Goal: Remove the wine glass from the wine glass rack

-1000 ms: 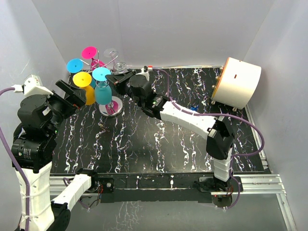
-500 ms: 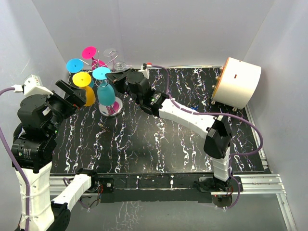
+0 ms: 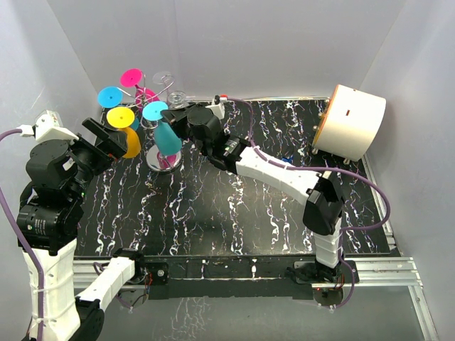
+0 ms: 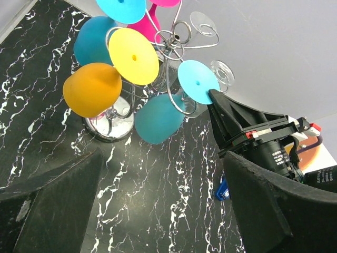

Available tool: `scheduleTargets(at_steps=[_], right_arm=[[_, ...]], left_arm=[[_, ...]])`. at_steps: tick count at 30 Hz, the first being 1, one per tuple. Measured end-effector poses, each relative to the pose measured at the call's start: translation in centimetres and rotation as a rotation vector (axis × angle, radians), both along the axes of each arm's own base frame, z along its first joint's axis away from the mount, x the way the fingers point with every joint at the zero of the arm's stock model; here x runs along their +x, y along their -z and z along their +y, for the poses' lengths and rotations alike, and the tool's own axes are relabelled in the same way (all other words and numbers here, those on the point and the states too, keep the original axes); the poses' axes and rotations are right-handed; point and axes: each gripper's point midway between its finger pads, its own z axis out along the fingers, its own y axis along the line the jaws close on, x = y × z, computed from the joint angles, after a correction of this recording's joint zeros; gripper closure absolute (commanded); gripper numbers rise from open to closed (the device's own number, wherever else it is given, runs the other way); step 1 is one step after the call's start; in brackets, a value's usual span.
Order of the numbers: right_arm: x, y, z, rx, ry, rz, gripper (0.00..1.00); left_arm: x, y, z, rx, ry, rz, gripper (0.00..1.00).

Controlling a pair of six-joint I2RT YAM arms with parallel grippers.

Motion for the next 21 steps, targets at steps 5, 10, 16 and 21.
scheduleTargets(at_steps=[5,10,16,21], right_arm=[[0.8,0.6,-1.6,-0.028,0.055,-0.003,0.97],[0.8,0.8,-2.7,-0.031,0.069,0.0,0.97],[-0.8,0.1,-3.8,-0.001,0.037,-0.001,0.97],[-2.7,-0.7,-4.4,0.04,-0.027,-0.008,0.97]], left_arm=[[0.0,0.0,-0.1,-0.001,0.003,0.0,0.04],[0.0,0.0,-0.1,-0.002,0.007,0.001,0.04],[0.0,0.0,-0.1,-0.002,0.007,0.001,0.04],[0.0,0.0,-0.2,-0.003,0.011,0.001,0.04]])
